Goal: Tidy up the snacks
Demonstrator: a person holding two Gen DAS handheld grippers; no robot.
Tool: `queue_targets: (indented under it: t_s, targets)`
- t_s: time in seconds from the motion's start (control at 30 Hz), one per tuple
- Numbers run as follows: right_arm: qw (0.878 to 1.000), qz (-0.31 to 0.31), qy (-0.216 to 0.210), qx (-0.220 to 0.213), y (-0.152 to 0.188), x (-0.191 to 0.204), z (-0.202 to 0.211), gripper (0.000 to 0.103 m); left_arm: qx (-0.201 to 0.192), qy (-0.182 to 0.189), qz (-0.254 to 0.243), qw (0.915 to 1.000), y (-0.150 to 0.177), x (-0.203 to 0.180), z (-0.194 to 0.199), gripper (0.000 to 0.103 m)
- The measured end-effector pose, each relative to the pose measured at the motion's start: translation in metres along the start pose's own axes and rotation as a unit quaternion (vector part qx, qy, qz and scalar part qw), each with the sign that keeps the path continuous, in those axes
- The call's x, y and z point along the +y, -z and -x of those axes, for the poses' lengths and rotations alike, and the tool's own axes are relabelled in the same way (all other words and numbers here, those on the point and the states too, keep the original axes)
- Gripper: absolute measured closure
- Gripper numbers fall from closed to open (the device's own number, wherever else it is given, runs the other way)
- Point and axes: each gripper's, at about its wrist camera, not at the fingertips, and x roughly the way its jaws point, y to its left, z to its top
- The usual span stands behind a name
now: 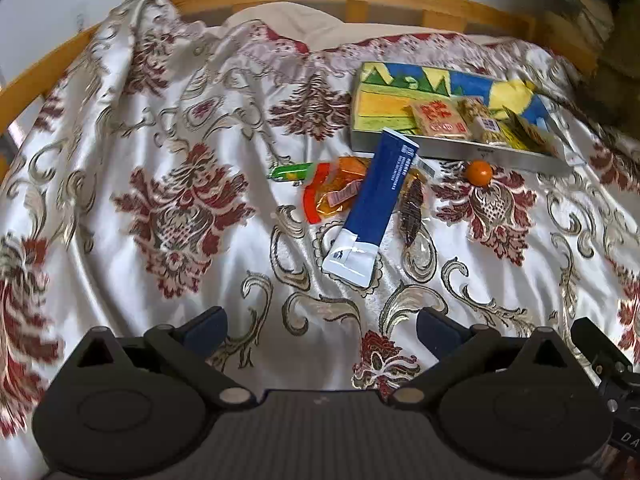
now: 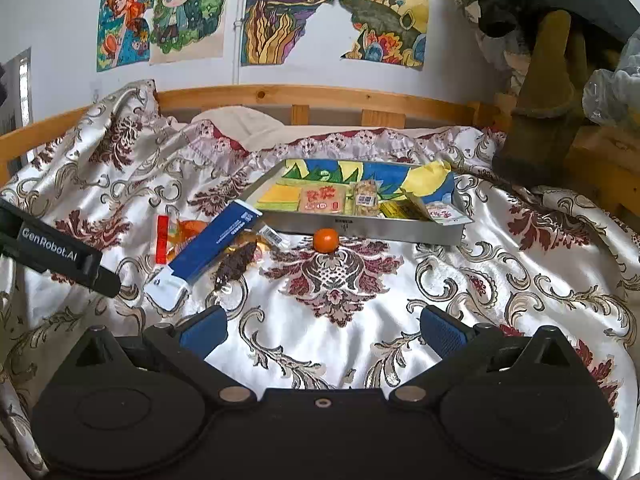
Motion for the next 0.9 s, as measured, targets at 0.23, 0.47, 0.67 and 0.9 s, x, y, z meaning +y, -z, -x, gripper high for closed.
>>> queue_targets:
  t_s: [0.23, 0.47, 0.67, 0.9]
  targets:
    - [1.0, 0.006, -0.001, 0.024, -0.004, 0.003, -0.015, 0.001, -0.006, -0.004, -0.024, 0.9997, -0.017, 0.002, -0.011, 0.0]
    - [0.999, 0.003, -0.013, 0.047, -0.015, 0.002, -0.04, 0.001, 0.036, 0.039, 0.01, 0.9985, -0.025, 0.016, -0.03, 0.0]
    - [0.995, -0.038, -0.08, 0.052, -0.042, -0.01, -0.077, 0.001, 0.015, 0.046, 0.0, 0.9988, -0.039, 0.024, -0.041, 0.0]
    - [0.987, -0.064, -0.145, 0.029, -0.064, -0.013, -0.128, 0.006, -0.001, 0.029, -0.048, 0.9984, -0.047, 0.019, -0.055, 0.001]
